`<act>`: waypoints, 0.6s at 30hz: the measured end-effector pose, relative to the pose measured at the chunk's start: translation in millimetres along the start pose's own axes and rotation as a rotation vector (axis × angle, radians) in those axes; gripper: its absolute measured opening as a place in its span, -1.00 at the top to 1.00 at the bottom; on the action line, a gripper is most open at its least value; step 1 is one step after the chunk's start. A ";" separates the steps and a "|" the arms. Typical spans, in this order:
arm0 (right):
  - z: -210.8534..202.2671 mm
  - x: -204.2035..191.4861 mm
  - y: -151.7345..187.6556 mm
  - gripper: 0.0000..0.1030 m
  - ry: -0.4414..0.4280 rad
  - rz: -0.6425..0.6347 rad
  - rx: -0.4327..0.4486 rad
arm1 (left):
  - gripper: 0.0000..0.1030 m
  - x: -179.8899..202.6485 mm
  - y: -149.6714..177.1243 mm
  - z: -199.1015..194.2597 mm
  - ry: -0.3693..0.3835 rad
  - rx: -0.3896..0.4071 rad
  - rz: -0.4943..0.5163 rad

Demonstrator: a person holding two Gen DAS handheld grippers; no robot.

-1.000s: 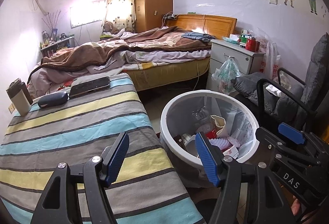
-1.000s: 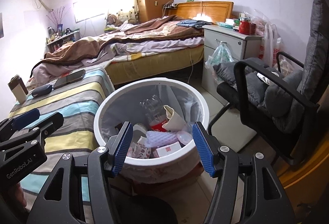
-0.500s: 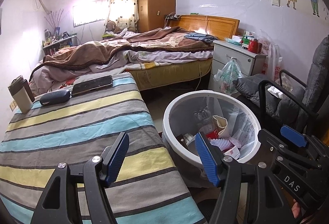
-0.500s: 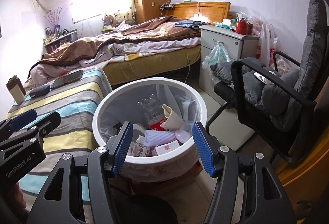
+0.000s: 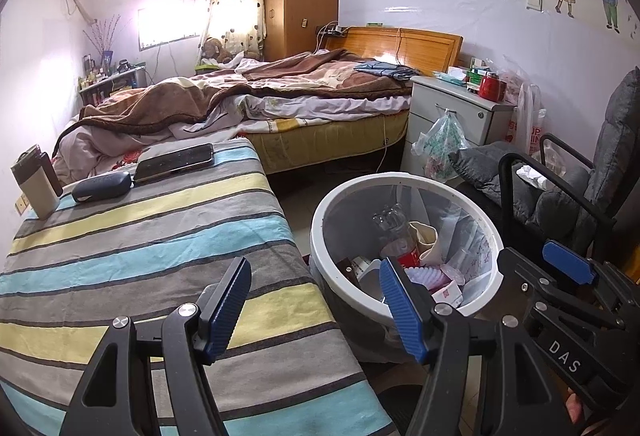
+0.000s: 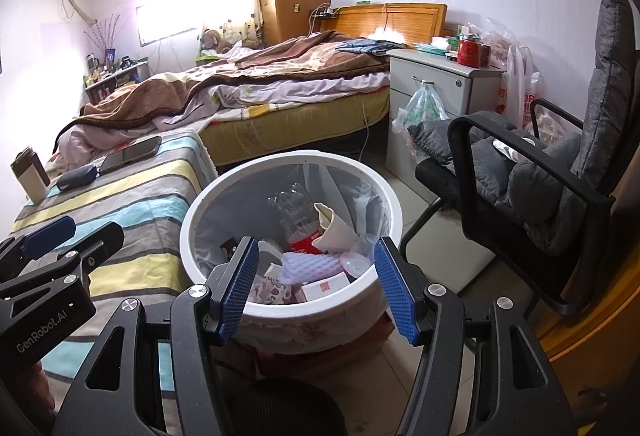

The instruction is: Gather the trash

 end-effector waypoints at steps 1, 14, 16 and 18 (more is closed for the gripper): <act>0.1 0.1 0.0 -0.20 0.002 0.001 0.000 | -0.29 -0.1 0.2 0.3 0.000 -0.001 -0.002; 0.2 1.7 -0.6 -0.20 0.005 0.002 0.000 | -0.29 0.3 1.4 0.8 0.003 0.002 -0.005; 0.4 0.9 -0.6 -0.20 0.004 0.000 -0.001 | -0.29 0.7 2.5 0.9 0.000 -0.001 -0.004; 0.8 1.9 -1.0 -0.20 0.006 0.001 -0.002 | -0.29 1.0 3.4 0.6 -0.002 -0.001 -0.003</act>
Point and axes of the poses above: each gripper's, at about its wrist camera, not at the fingertips, and z roughly the way its jaws point, x to its right, y to its underside, the point moved 2 cm from there along z, roughly the way its jaws point, and after that the axes turned 15 degrees about -x, right-handed, at the moved point
